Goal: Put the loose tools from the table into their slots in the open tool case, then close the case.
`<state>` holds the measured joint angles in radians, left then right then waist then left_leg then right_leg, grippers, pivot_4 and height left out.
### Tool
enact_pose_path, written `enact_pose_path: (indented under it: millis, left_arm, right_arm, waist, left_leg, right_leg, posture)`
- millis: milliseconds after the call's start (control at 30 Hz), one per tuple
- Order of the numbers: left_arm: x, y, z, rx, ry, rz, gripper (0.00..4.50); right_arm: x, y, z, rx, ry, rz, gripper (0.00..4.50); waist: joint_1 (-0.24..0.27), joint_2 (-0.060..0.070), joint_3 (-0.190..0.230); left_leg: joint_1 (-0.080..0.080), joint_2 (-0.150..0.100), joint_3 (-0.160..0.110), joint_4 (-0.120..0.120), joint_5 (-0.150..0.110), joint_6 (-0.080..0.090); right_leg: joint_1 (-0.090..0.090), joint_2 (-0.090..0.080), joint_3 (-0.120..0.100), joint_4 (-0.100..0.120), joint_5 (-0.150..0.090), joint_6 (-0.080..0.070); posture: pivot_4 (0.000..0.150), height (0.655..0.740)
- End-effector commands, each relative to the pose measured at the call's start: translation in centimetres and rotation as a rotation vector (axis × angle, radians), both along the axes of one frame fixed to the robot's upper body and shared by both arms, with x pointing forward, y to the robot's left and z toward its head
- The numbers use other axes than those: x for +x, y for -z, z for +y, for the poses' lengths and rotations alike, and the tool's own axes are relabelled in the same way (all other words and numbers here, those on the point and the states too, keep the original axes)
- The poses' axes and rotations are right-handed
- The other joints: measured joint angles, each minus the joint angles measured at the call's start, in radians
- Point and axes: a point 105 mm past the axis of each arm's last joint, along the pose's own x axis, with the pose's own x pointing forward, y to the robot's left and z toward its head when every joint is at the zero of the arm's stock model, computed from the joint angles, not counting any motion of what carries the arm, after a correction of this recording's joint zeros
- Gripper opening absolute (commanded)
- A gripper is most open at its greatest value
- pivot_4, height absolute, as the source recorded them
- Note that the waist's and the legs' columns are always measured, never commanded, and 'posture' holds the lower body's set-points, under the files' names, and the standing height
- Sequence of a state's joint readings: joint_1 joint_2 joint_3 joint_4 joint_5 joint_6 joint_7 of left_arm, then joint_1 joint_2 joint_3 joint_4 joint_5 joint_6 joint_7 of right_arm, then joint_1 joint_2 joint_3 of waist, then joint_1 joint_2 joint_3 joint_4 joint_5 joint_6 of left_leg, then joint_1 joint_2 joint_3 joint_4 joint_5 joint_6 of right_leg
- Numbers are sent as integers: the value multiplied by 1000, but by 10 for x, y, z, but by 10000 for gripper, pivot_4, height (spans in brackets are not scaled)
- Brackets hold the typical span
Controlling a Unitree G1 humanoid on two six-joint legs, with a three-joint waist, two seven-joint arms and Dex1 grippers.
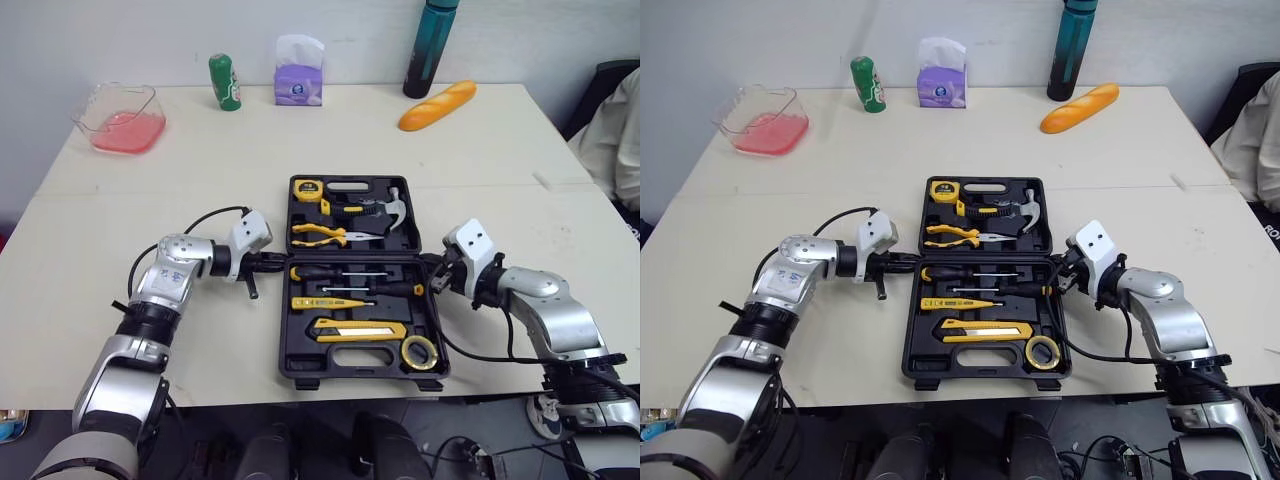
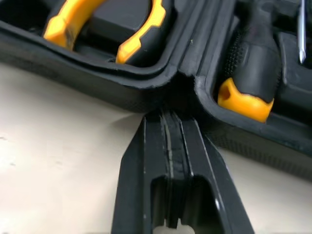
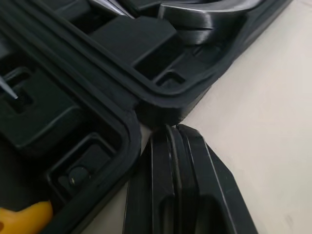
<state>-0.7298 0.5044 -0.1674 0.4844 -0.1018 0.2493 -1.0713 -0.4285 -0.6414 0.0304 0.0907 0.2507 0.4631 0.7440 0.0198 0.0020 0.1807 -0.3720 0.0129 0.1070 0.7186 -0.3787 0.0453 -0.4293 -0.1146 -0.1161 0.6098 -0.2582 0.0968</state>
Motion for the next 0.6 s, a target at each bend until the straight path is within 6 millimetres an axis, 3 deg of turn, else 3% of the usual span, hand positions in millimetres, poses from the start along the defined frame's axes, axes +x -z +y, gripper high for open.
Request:
enact_pose_path:
  millis: [33,200,333,433,500,600]
  left_arm:
    - [-8,-9,-31,-36,76,-23,382]
    - [-5,-4,-22,-21,19,-6,382]
    - [-7,10,14,92,-94,67,382]
    - [-6,8,44,132,-187,73,382]
    - [-4,-2,59,101,-244,101,6710]
    - [-2,-28,67,-22,-315,178,19231]
  right_arm:
    - [-5,-20,21,17,-102,-45,0]
    - [-8,-18,16,-18,-102,-35,0]
    - [-6,-20,-5,-136,-31,-46,0]
    - [-13,-26,-13,-169,-39,-47,0]
    - [-18,-31,-19,-175,-36,-38,0]
    - [-22,-43,-28,-138,-9,-7,9955]
  waist:
    - [3,0,0]
    - [5,0,0]
    - [1,0,0]
    - [-4,0,0]
    - [-13,0,0]
    - [-22,0,0]
  left_leg:
    - [0,0,0,0,0,0]
    - [0,0,-1,0,0,0]
    - [1,0,0,0,0,0]
    - [2,0,0,-1,0,0]
    - [3,1,0,-2,0,-1]
    - [3,1,0,-2,1,-2]
  right_leg:
    - [0,0,0,0,0,0]
    - [1,-1,0,0,0,0]
    - [1,0,0,0,0,0]
    - [1,0,1,0,0,0]
    - [1,0,1,0,0,0]
    - [1,1,1,0,0,0]
  posture:
    - [1500,7394]
    - [1500,7394]
    - [1500,7394]
    - [1500,7394]
    - [1500,7394]
    - [1500,7394]
